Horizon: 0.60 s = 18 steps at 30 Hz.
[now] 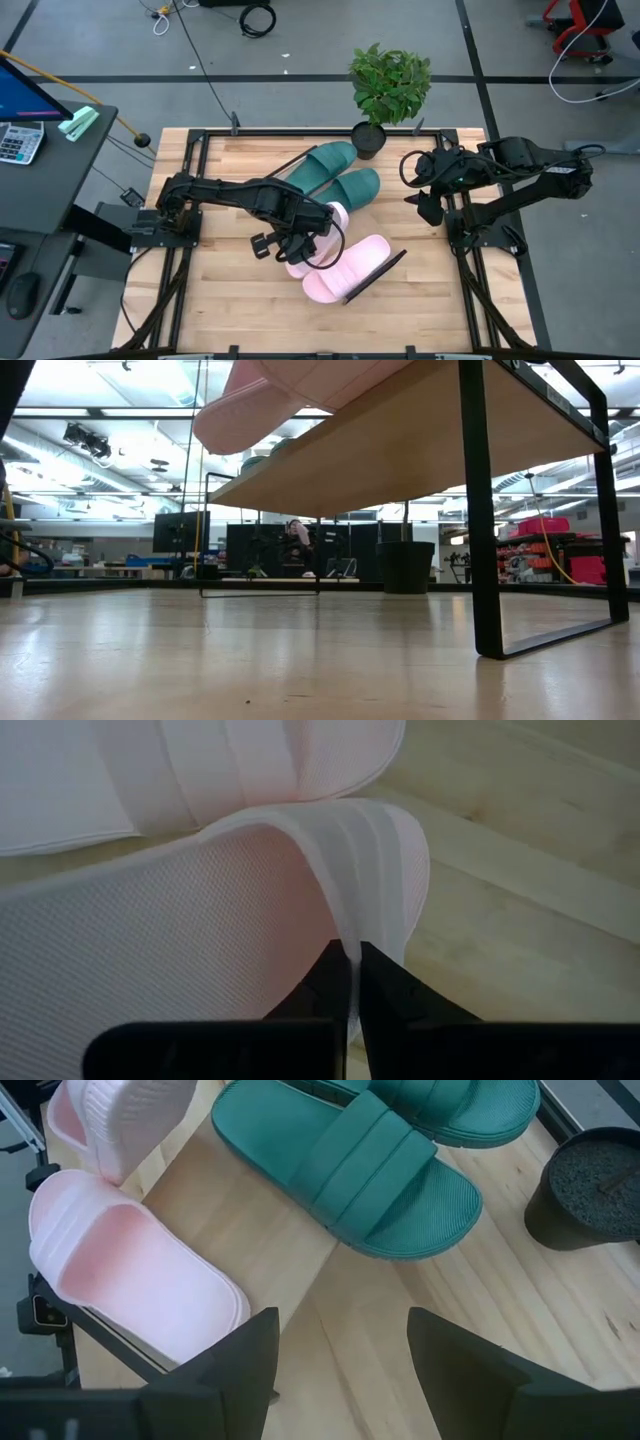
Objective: Pick and place slides into the shelf
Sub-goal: Put the pink slide on the shelf
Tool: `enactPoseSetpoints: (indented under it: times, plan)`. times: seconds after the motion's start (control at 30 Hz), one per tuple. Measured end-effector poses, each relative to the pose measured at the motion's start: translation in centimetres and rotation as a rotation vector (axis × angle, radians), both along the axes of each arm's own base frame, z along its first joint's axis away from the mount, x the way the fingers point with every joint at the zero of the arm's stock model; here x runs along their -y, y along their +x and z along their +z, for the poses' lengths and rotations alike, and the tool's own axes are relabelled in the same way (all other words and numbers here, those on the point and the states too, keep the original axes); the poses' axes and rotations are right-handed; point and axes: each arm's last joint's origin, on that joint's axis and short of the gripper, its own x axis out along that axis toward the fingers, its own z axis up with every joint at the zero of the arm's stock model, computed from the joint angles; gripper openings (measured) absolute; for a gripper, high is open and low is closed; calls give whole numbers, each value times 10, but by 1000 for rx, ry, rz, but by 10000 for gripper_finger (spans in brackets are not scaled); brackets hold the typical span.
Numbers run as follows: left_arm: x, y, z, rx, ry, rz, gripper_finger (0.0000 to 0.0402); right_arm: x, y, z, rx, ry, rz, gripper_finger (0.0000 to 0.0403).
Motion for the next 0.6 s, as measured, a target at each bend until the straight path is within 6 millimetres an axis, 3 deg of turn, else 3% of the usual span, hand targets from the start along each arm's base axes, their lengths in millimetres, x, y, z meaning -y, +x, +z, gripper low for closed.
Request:
enactPoseSetpoints:
  times: [0.6]
  plan:
    - [-4,5,1,55,36,-5,22,-1,1,1,14,26,5,228]
